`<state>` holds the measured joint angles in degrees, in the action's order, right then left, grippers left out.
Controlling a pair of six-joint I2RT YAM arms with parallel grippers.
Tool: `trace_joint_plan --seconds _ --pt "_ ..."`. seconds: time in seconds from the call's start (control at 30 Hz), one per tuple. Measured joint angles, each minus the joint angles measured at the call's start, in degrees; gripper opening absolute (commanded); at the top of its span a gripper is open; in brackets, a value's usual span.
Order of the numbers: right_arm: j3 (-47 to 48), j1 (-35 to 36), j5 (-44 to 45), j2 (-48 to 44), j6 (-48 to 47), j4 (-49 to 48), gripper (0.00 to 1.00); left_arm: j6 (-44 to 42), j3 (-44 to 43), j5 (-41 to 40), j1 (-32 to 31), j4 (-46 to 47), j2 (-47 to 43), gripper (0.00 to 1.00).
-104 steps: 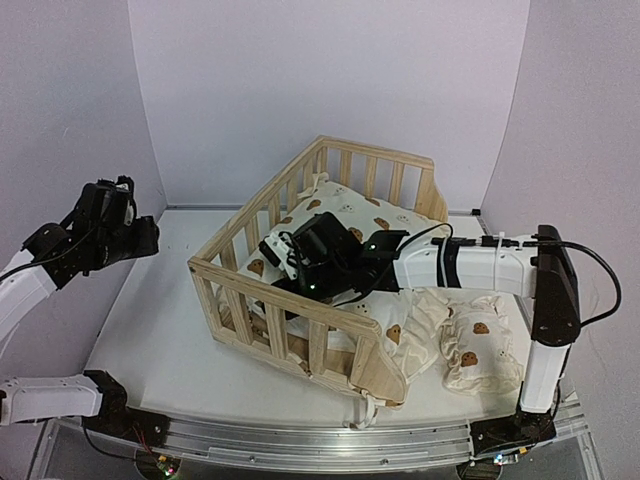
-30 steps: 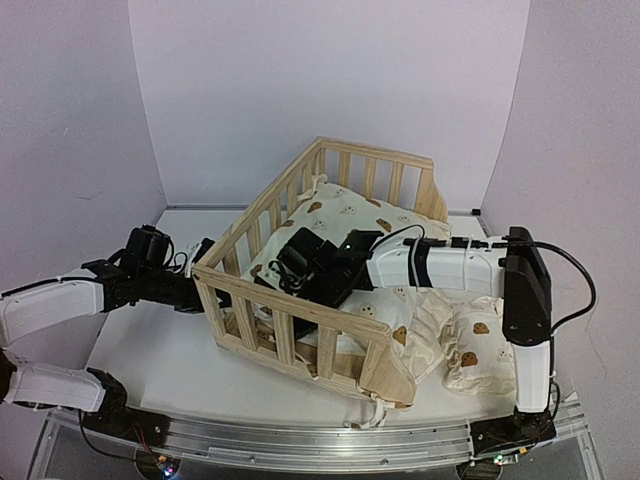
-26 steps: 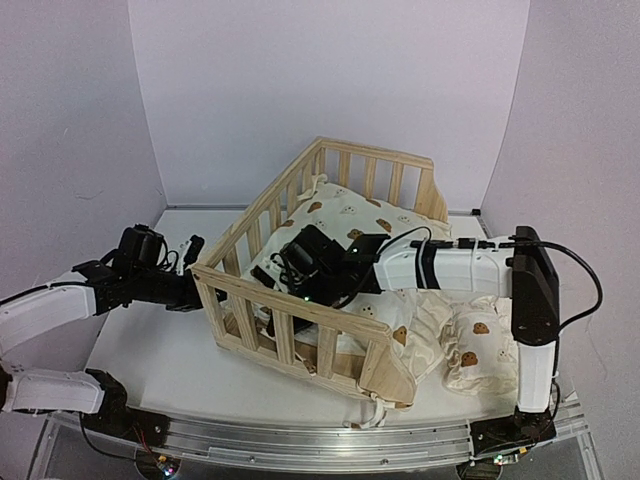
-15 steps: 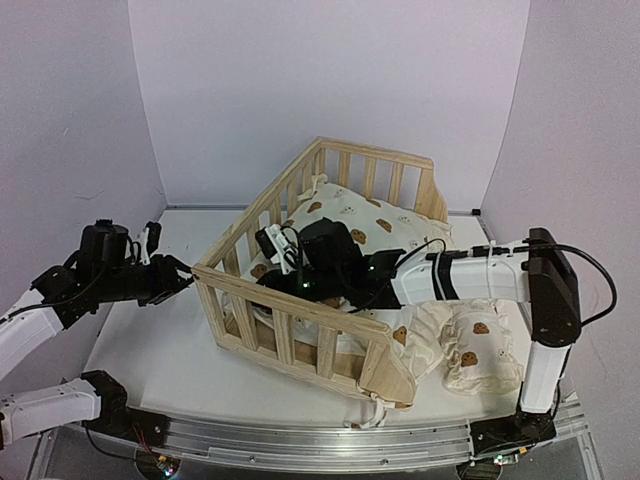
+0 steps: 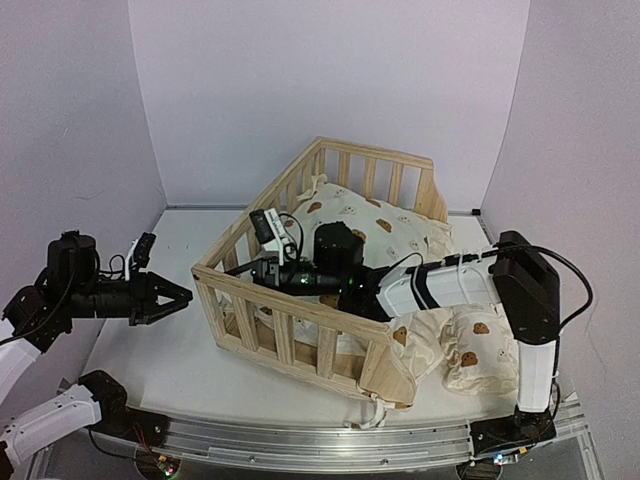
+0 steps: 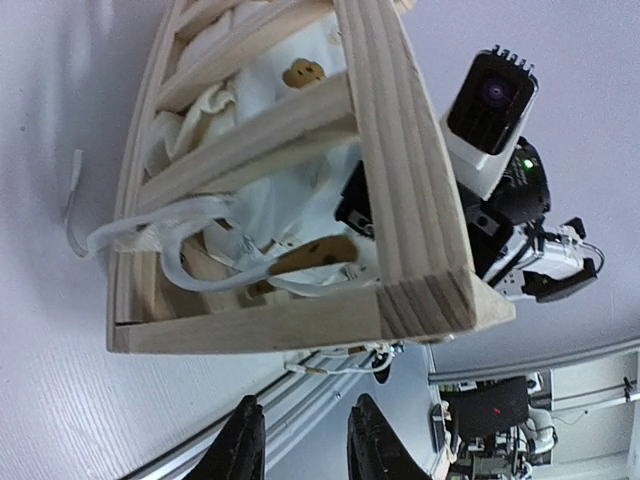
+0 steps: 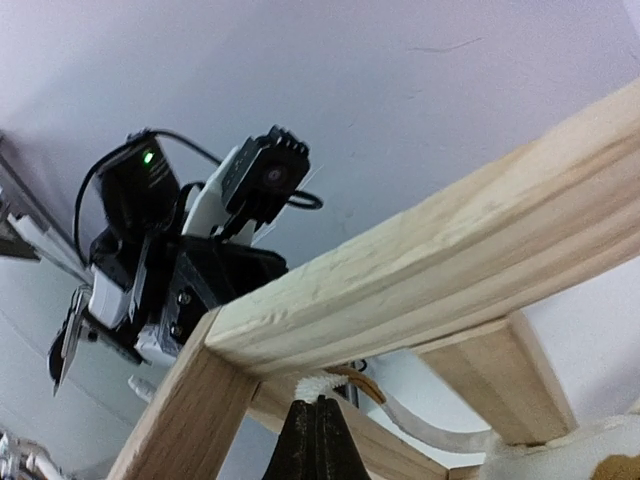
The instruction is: Set up the pet bed
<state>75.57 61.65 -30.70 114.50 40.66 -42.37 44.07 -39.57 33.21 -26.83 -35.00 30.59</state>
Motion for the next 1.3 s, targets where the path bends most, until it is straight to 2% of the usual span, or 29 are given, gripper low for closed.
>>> trace_joint_plan --seconds 0.37,0.53,0.7,0.9,1.07,1.17,1.3 --pt "1.29 -0.42 -17.00 4.61 -9.92 -4.61 0.00 -4.87 3.08 15.39 -0.02 -0.85 -1.90 0.33" --pt "4.00 -0.48 -22.62 5.97 -13.79 -3.08 0.00 -2.84 7.04 18.93 -0.02 6.03 -3.72 0.35" --pt "5.07 -0.48 -23.91 6.71 -13.88 -3.17 0.00 -0.02 11.21 18.84 -0.02 16.13 -6.86 0.40" --pt "5.07 -0.37 -22.14 6.75 -11.80 -3.45 0.00 1.33 13.90 17.33 -0.39 24.22 -5.57 0.41" --pt "5.05 -0.31 -14.01 6.80 -5.14 -2.49 0.00 -0.39 13.55 18.14 -1.40 28.72 3.61 0.39" --pt "4.98 0.02 -6.03 5.70 -3.02 3.28 0.06 -2.25 12.35 17.99 -1.46 30.88 9.64 0.38" --pt "4.98 0.37 1.86 3.19 -3.19 13.88 0.06 -4.55 11.39 17.22 -1.49 31.01 12.20 0.39"
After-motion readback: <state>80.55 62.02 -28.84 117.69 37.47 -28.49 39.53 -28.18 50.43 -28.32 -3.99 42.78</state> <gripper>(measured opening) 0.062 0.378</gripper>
